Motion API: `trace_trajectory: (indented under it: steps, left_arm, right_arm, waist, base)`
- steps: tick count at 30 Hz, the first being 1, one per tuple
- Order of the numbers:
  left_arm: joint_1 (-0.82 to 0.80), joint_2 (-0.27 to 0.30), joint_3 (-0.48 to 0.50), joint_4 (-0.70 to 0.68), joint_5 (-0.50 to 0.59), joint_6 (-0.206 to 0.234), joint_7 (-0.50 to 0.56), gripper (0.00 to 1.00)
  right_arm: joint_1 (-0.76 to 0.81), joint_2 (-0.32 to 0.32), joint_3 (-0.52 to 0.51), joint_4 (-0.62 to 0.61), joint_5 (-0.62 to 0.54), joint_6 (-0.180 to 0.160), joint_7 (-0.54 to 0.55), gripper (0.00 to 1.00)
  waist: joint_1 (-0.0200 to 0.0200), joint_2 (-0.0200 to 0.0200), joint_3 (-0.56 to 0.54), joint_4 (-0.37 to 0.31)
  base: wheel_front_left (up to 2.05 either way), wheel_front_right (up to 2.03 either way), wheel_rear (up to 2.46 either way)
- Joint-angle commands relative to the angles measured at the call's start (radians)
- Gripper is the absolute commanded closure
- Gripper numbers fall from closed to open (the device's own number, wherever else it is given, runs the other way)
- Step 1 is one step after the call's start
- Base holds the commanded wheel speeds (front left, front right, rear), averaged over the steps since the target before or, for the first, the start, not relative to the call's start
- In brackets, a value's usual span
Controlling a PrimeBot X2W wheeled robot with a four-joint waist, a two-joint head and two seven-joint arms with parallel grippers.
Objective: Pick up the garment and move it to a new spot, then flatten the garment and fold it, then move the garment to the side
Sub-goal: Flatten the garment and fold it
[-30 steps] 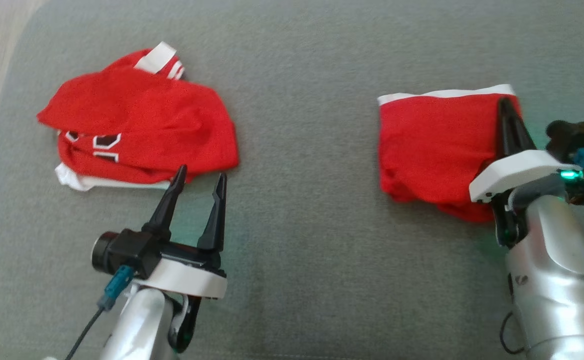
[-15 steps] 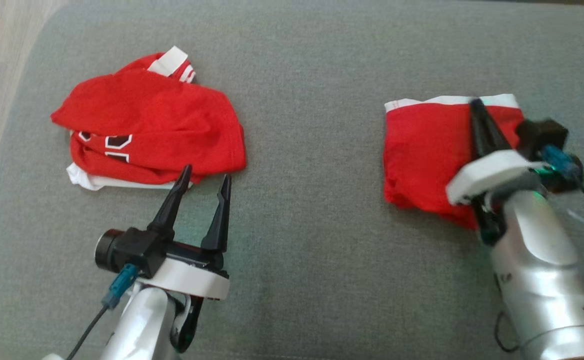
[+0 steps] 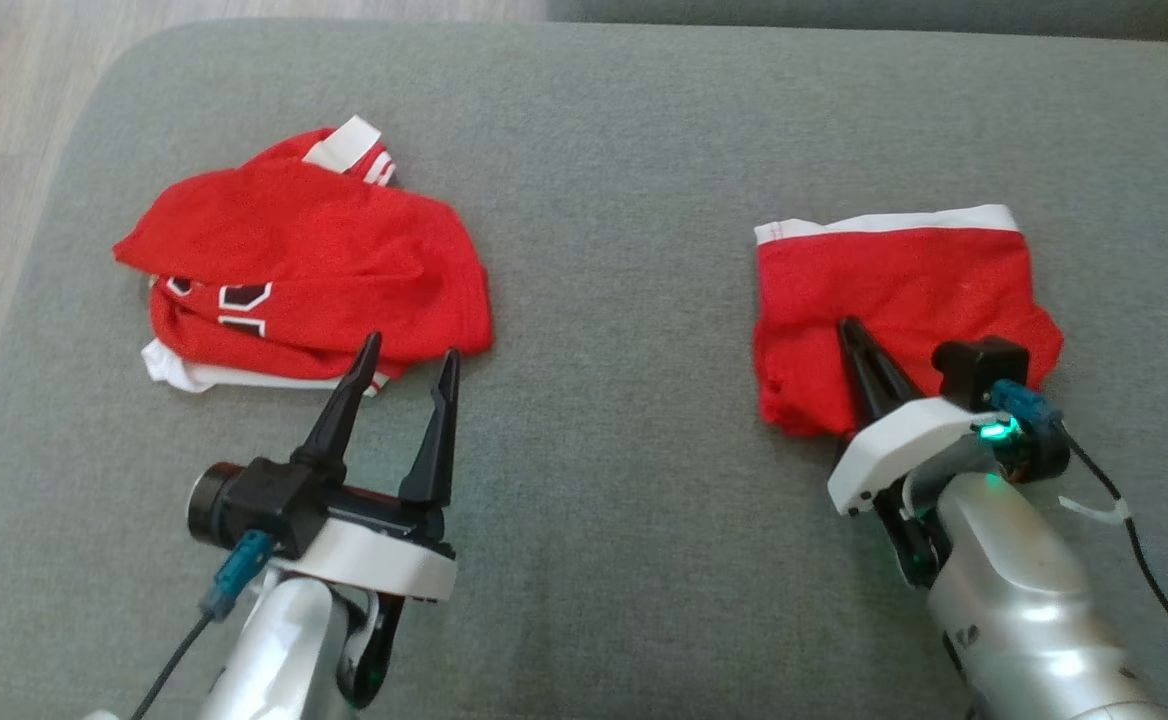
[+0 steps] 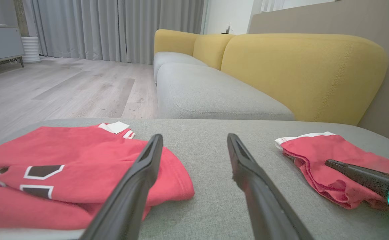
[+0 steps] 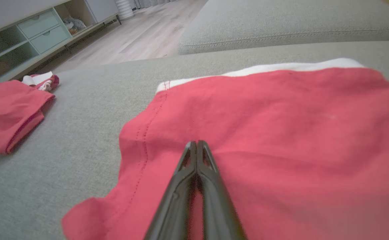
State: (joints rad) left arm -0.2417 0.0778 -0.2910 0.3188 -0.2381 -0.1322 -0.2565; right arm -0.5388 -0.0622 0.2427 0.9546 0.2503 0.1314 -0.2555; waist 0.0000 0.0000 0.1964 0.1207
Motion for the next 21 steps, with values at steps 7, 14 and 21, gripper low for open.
trace_trajectory:
  steps: [7,14,21]
  left_arm:
    - [0.001,0.016,0.059,-0.040,-0.005,0.002,-0.005,0.00]
    - [0.044,0.008,0.082,-0.050,0.003,0.002,-0.005,0.00]
    - [0.101,-0.005,0.116,-0.063,0.005,0.002,-0.005,0.00]
  right_arm:
    - [0.012,0.012,-0.015,-0.152,0.031,-0.001,-0.006,1.00]
    - [0.152,0.012,-0.118,-0.358,0.009,-0.001,-0.006,1.00]
    - [0.332,0.012,-0.132,-0.500,-0.024,-0.001,-0.006,0.00]
  waist:
    - [0.0000,0.0000,-0.041,-0.045]
    - [0.0000,0.0000,-0.093,-0.089]
    - [0.0000,0.0000,-0.122,-0.112]
  base:
    - [0.00,0.00,0.00]
    - [0.00,0.00,0.00]
    - [0.00,0.00,0.00]
